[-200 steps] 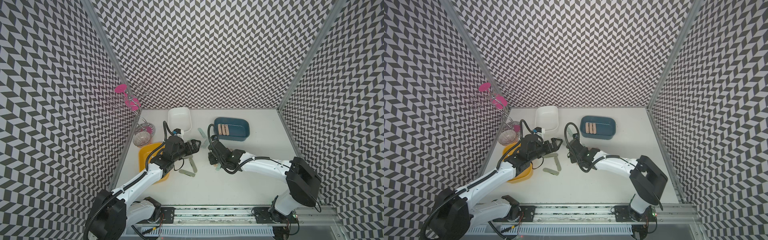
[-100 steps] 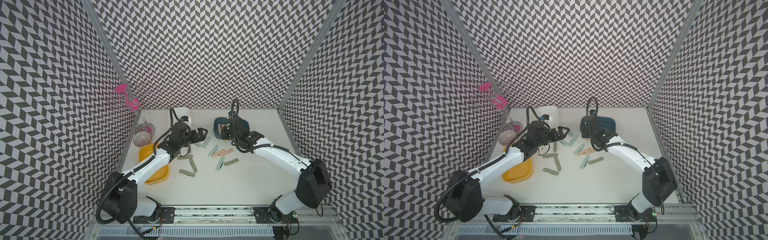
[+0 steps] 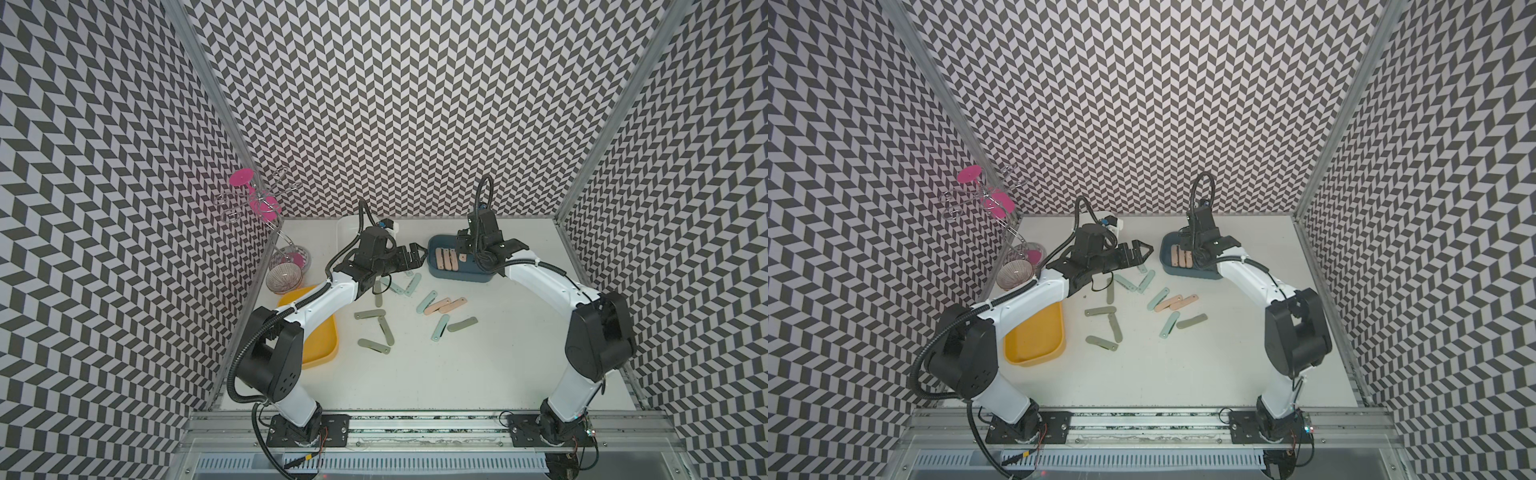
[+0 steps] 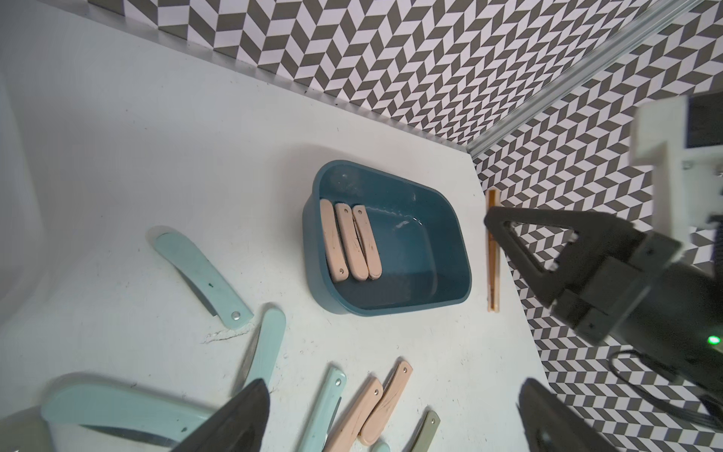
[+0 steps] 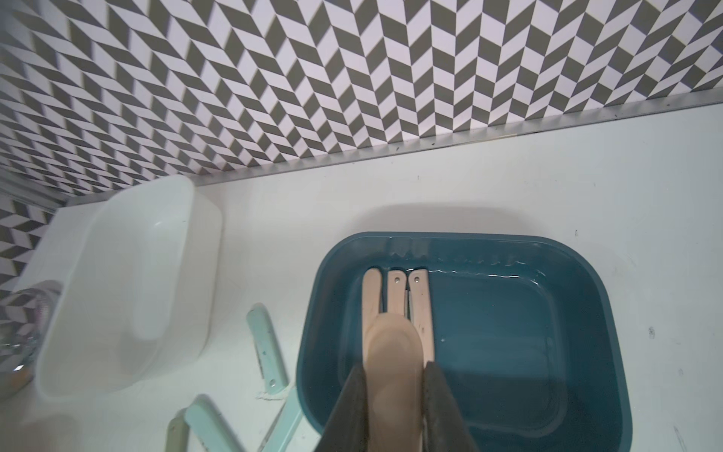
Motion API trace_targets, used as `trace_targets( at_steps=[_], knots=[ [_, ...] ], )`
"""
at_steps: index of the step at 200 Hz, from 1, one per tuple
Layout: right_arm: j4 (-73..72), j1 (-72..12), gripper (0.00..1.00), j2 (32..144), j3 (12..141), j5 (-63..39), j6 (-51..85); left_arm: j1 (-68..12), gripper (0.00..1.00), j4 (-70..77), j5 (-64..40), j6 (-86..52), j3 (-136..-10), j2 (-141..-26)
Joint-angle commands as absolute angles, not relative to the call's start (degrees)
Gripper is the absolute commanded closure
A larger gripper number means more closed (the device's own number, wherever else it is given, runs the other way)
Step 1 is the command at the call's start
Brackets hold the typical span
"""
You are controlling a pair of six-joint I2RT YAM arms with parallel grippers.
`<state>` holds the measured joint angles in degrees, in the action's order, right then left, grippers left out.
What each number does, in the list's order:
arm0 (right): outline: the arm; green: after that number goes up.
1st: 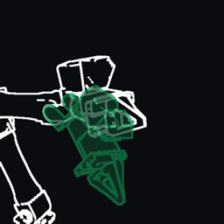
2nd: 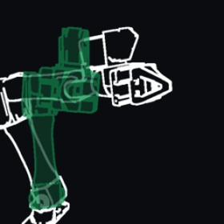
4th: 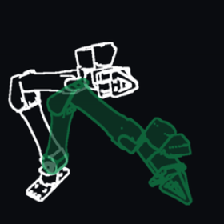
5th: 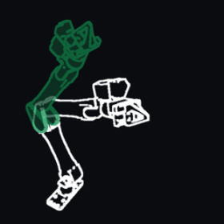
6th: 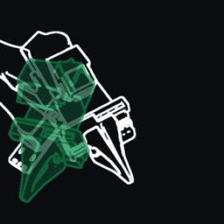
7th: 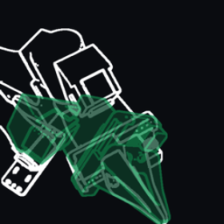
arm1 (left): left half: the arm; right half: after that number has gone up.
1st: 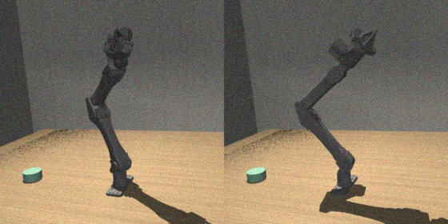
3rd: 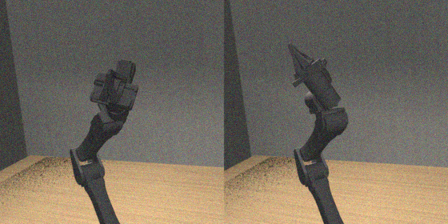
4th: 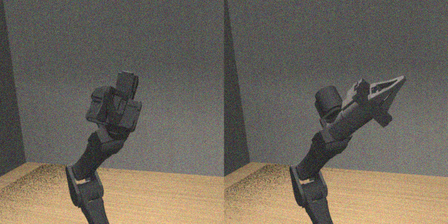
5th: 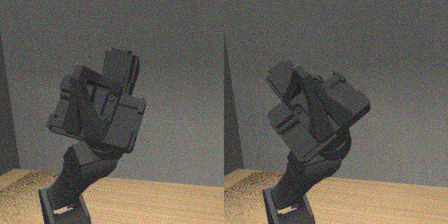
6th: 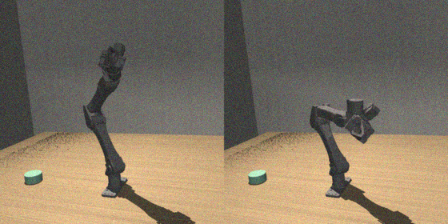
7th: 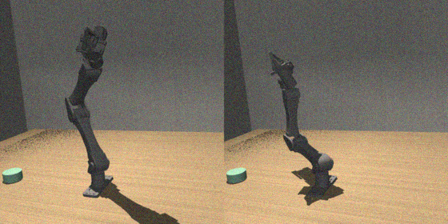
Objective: Place the fruit knives into the storage box by color
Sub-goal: Place the fruit knife in the storage box.
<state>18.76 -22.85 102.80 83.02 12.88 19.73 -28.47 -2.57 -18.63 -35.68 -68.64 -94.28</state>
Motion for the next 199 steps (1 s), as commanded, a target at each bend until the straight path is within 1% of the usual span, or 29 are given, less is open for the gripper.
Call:
trace_targets(
  at_steps=[1,34,131,199],
  knots=[
    [14.88,-20.84,0.79,106.09,85.87,14.58,17.42,-28.18,0.00,-3.49,-20.19,-34.30,-71.42,-95.28],
    [13.98,-19.01,0.80,111.05,88.54,14.59,16.40,-27.89,0.00,-3.23,-21.22,-34.31,-72.24,-96.37],
    [15.28,-18.95,0.82,122.32,94.05,15.18,13.51,-25.67,0.00,-2.44,-22.42,-34.30,-70.74,-96.33],
    [14.85,-18.90,0.82,127.36,96.00,15.40,11.70,-24.46,0.00,-2.20,-23.12,-34.43,-70.66,-97.21]
  ],
)
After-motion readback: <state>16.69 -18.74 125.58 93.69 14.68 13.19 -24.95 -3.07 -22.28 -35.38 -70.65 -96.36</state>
